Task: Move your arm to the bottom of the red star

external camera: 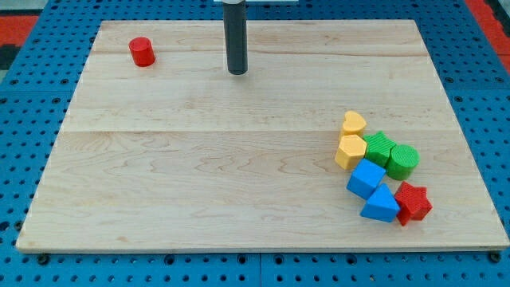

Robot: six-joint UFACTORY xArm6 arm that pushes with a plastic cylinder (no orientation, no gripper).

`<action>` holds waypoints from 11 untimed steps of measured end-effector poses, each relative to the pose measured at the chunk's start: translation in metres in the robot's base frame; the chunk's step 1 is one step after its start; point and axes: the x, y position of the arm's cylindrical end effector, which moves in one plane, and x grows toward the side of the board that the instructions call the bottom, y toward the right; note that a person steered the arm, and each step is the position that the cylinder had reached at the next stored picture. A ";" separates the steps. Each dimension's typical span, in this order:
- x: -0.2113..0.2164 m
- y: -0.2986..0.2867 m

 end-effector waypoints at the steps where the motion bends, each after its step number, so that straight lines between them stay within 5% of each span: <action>1: 0.081 0.011; 3: 0.212 0.027; 4: 0.287 0.096; 11: 0.282 0.218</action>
